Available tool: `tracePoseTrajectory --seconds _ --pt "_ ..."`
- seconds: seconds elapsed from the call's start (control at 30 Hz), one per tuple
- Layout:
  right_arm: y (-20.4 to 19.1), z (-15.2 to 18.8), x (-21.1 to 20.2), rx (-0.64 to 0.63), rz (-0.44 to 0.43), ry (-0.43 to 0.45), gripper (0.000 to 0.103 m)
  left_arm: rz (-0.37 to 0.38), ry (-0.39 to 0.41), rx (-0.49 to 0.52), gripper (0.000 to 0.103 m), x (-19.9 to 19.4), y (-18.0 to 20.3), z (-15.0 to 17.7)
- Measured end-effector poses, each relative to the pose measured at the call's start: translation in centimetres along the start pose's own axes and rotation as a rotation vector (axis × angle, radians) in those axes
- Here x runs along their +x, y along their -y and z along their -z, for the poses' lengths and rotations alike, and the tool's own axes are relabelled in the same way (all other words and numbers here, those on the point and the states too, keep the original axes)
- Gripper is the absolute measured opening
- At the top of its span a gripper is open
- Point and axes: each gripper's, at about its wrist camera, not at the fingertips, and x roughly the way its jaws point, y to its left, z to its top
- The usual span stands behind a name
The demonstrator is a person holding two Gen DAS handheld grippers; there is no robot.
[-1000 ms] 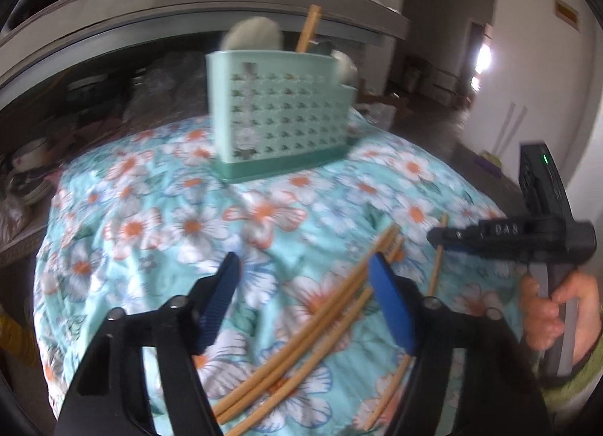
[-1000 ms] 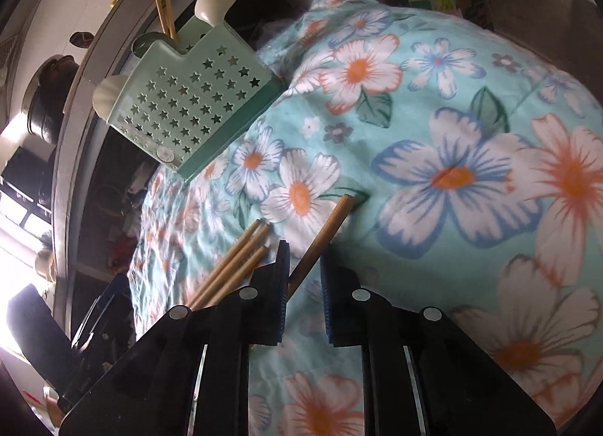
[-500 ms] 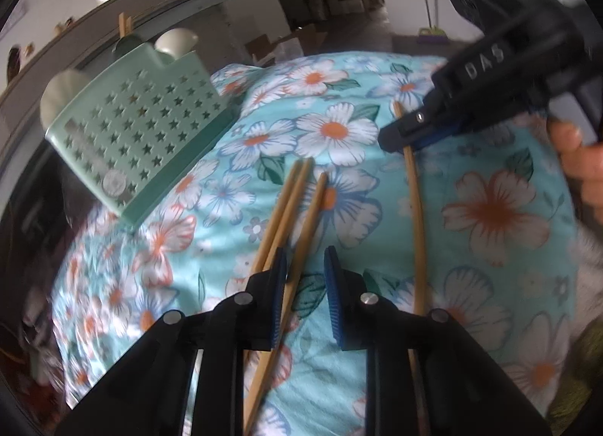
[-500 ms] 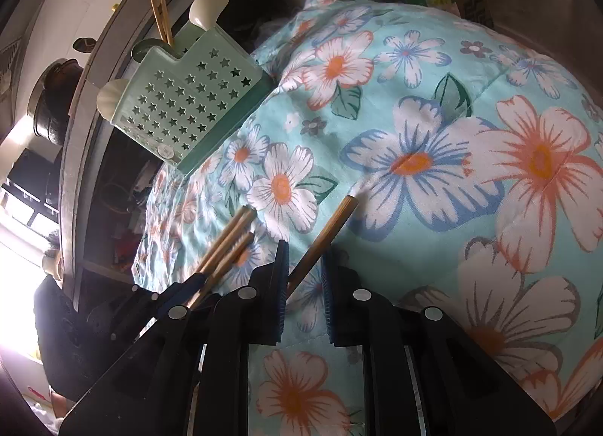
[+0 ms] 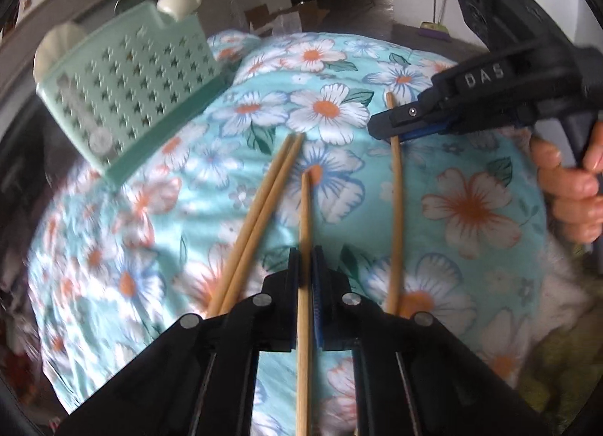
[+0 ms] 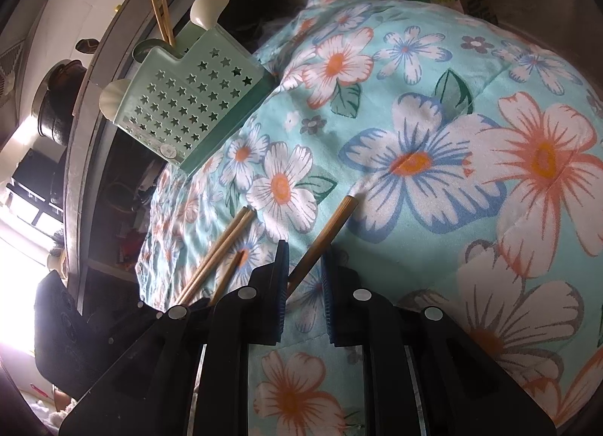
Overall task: Organize utensils
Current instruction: 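Grasp one chopstick with the right gripper while the left gripper grasps another chopstick, then lower the left gripper's chopstick into the caddy and release it while the right gripper carries its chopstick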
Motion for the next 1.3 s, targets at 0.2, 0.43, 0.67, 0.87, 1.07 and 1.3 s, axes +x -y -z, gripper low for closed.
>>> tracePoseTrajectory --seconds 0.2,0.43,0.67,0.87,1.07,1.3 --pt "0.5 -0.2 -0.2 0.013 -0.026 -0.018 0.014 0.112 -0.057 -0.137 0.009 0.7 -1.5 -1.3" --pt "1.2 -0.5 -0.5 0.056 -0.074 -0.029 0.019 0.145 -0.112 -0.166 0.015 1.9 -1.5 -3.0" --pt "2.5 -0.8 -0.2 0.140 -0.103 -0.007 0.011 0.146 -0.117 -0.201 0.015 3.3 -1.5 -4.6" --pt "2.2 -0.8 -0.2 0.135 -0.100 0.019 0.011 0.132 -0.109 -0.216 0.009 3.9 -1.6 -5.6" --pt "1.3 -0.8 -0.7 0.096 -0.096 0.044 0.012 0.128 -0.076 -0.244 0.005 3.8 -2.5 -6.2" --pt "0.0 -1.6 -3.0 0.054 -0.110 0.108 0.010 0.121 0.007 -0.277 0.005 1.2 -4.1 -7.2"
